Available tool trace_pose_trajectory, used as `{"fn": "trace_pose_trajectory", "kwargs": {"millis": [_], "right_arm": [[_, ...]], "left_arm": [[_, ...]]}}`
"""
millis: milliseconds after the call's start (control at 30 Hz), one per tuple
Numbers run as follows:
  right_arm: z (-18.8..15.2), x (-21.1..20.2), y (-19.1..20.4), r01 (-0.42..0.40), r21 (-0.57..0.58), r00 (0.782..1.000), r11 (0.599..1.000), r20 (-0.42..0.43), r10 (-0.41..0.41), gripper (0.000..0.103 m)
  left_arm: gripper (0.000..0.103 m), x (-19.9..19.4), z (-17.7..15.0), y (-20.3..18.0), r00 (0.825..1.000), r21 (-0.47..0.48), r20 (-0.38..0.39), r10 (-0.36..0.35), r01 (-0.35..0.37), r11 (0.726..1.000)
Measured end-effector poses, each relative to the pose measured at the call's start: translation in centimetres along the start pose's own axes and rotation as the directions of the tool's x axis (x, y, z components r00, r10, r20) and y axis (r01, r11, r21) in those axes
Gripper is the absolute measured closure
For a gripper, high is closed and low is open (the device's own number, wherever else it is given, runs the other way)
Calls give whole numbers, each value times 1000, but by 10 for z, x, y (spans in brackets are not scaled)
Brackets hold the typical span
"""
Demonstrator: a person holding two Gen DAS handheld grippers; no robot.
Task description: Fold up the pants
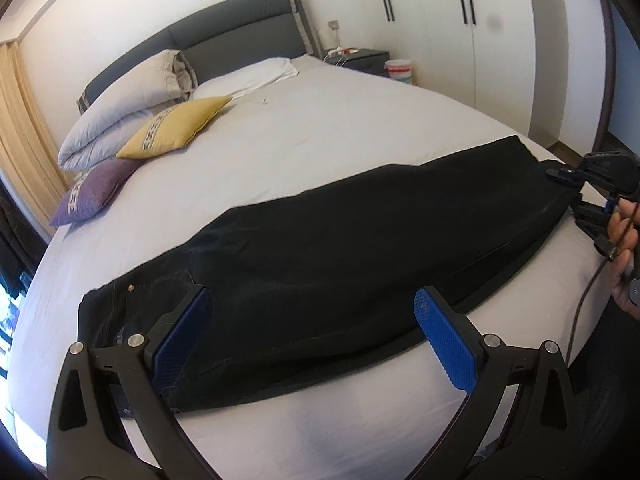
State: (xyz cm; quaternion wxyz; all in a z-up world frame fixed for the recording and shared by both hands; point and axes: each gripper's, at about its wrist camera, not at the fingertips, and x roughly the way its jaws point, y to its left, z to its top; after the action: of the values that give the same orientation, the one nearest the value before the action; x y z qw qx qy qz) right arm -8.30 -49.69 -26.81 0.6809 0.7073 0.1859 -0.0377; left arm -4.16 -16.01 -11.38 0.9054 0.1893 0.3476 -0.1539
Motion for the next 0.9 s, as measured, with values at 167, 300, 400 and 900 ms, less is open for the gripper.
{"fn": "trace_pose_trajectory", "kwargs": {"millis": [167,300,400,900], "right_arm": [[-2,-5,10,28,-36,1000,999,6,-28,93],[-4,-5,31,58,-110,998,992,22,-56,93],[-8,-4,52,77,-185,997,980,36,-71,93],[-205,94,181,122,-917,924,380,-35,-381,94]], "left_arm": [[0,5,-1,6,1000,-21,-23,-3,2,1000],[0,7,-4,16,999,-56,-33,-13,11,998],[0,11,-7,27,999,-89,-45,-24,20,996],[0,92,-29,144,950,-478,-116,-291,204,854]]}}
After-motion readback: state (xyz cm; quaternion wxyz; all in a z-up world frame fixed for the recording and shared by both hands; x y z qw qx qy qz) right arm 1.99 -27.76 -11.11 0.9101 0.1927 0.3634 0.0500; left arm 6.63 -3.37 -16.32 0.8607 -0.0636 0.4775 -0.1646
